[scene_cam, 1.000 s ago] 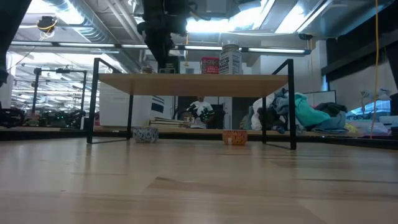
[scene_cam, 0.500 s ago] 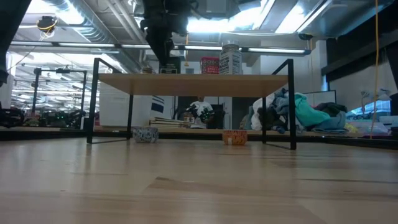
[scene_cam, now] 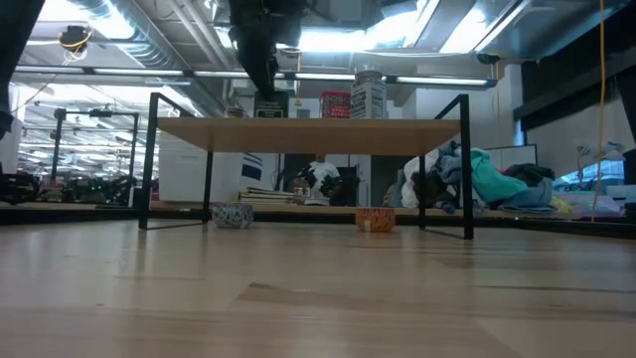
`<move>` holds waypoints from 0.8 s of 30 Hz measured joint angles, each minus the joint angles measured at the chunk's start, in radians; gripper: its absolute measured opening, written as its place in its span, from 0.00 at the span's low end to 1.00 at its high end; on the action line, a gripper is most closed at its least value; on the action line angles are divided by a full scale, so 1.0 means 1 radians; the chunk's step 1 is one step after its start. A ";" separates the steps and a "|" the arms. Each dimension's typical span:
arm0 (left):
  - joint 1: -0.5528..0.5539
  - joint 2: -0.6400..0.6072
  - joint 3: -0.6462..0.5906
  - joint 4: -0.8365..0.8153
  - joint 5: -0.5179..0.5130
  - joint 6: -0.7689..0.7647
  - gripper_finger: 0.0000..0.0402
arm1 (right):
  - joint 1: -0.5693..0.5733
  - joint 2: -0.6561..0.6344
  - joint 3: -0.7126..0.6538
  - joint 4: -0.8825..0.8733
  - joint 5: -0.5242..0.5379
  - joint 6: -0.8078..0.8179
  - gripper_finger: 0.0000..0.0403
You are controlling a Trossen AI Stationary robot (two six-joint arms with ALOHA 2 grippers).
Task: Shelf spices
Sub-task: Adjust the white seasoning bottle
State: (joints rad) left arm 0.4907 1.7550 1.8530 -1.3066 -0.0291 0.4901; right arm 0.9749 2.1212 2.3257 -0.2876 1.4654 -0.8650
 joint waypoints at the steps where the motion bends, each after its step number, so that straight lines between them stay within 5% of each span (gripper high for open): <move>1: -0.006 -0.009 0.000 0.016 -0.011 0.002 0.66 | 0.000 0.000 0.000 0.000 0.000 0.000 0.00; 14: -0.157 -0.276 0.000 0.221 0.017 -0.121 0.66 | -0.062 0.000 0.000 -0.033 -0.045 0.082 0.00; 19: -0.316 -0.356 0.000 0.298 0.019 -0.182 0.66 | -0.149 0.000 0.000 -0.263 -0.175 0.321 0.00; 24: -0.468 -0.400 0.000 0.362 -0.019 -0.209 0.62 | -0.269 -0.027 -0.002 -0.755 -0.319 0.827 0.00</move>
State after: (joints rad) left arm 0.0230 1.3549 1.8534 -0.9445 -0.0483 0.2812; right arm 0.7058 2.0943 2.3241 -1.0430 1.1463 -0.0379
